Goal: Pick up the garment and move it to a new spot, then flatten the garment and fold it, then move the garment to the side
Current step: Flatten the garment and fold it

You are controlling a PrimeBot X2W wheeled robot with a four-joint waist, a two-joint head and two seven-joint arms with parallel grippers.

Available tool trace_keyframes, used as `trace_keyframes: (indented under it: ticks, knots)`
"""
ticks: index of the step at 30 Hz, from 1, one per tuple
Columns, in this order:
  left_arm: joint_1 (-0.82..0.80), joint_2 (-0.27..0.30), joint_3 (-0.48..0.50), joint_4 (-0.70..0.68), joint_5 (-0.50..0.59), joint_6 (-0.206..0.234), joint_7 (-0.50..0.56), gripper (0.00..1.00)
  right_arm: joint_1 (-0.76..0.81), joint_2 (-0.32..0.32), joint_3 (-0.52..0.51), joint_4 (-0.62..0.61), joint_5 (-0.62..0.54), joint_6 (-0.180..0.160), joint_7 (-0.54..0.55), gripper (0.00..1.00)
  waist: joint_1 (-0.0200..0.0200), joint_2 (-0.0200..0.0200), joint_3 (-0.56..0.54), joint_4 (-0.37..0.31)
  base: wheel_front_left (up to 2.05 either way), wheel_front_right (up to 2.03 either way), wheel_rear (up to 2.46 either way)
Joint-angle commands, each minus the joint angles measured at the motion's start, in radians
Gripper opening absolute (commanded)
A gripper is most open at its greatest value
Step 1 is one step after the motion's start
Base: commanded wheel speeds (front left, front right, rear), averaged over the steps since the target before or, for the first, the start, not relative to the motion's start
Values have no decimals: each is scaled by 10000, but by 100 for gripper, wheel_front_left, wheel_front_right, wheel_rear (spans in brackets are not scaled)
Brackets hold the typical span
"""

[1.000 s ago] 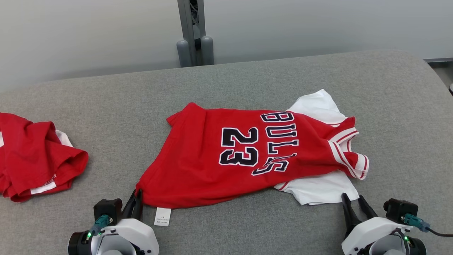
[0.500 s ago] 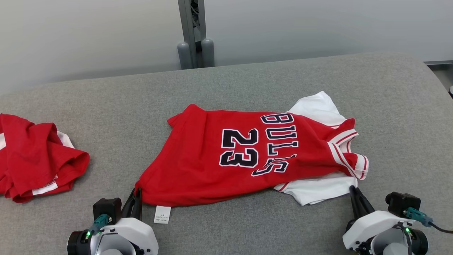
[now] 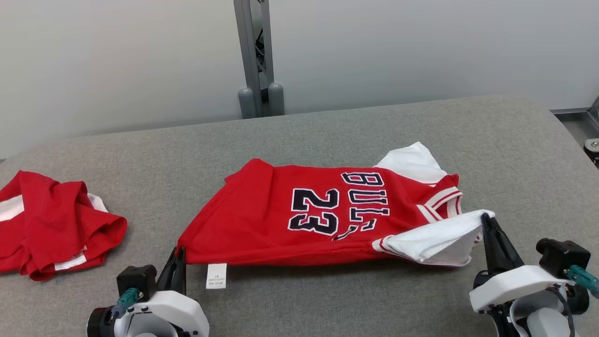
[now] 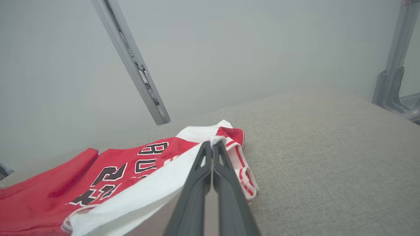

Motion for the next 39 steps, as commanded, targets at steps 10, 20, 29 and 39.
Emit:
trace_keyframes:
  ticks: [10, 20, 29, 39]
  knots:
    - [2, 53, 230, -1192, -131, 8, -5, 0, 5, -312, -157, -1906, -415, -3, -13, 0, 0, 0, -292, -24, 0, 0, 0]
    - [-1324, 59, 7, -1763, -210, -112, -5, 0, -1669, -1238, 358, -2483, -626, -3, -13, 0, 0, 0, -557, 8, 0, 0, 0]
    - [-4407, 95, 325, -315, -761, -391, 268, 0, -5161, -2193, 1459, -864, -935, -3, -10, 0, 0, 0, -902, -55, 0, 0, 0]
    - [-6480, 51, 235, 976, -1600, -503, 246, 0, -8050, -2235, 2602, 1310, -651, -3, -12, 0, 0, 0, -1149, 146, 0, 0, 0]
